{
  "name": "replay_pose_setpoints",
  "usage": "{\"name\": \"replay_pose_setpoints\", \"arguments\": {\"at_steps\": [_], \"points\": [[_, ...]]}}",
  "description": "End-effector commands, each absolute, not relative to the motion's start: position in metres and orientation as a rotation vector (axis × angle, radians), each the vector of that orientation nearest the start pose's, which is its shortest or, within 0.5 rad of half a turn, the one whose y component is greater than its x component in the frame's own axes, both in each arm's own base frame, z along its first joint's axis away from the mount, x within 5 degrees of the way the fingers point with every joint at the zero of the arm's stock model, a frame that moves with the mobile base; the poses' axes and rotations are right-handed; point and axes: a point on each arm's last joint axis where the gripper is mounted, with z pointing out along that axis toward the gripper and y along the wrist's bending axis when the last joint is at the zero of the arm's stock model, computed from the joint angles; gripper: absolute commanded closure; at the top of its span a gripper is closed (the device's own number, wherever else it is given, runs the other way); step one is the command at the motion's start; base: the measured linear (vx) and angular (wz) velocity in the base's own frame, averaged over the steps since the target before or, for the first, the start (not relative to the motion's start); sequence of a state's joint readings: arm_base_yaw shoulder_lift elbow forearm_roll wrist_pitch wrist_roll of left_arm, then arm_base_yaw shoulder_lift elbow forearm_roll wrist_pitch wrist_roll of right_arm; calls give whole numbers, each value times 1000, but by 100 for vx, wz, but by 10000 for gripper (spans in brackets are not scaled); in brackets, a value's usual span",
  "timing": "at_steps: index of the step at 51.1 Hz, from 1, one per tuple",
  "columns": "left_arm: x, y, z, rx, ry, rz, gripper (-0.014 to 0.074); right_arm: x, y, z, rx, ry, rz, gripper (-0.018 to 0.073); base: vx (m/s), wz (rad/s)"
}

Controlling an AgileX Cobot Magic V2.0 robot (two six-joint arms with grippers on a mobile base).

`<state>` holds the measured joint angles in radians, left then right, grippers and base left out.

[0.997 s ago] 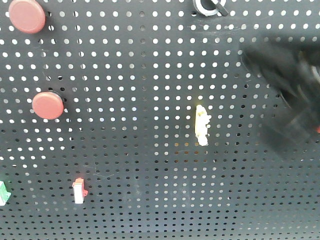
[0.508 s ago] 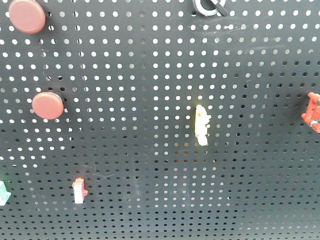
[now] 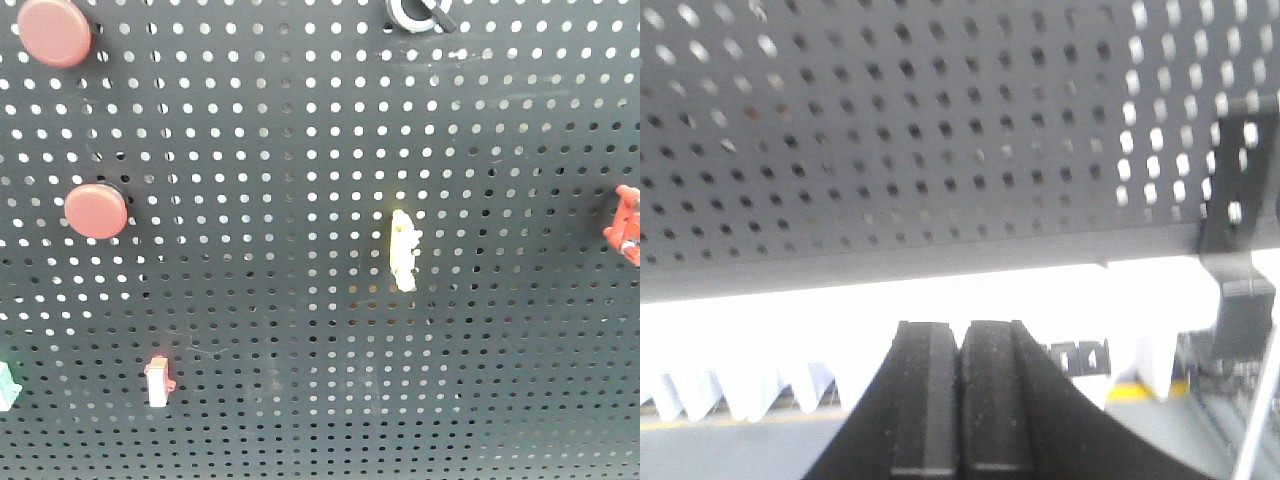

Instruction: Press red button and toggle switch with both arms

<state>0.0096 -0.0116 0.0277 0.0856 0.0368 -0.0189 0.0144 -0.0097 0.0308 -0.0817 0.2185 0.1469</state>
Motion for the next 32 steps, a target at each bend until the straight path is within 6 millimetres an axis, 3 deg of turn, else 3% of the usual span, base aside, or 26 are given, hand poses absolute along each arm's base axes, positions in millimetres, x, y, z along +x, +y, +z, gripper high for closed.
{"name": "replay_pose_setpoints", "arguments": {"at_steps": [1, 32], "points": [[58, 0, 198, 38, 1491, 50, 594, 57, -1, 189, 54, 1657, 41, 559, 0, 0], [58, 0, 198, 38, 1491, 50, 594, 57, -1, 189, 54, 1657, 41, 559, 0, 0]]}}
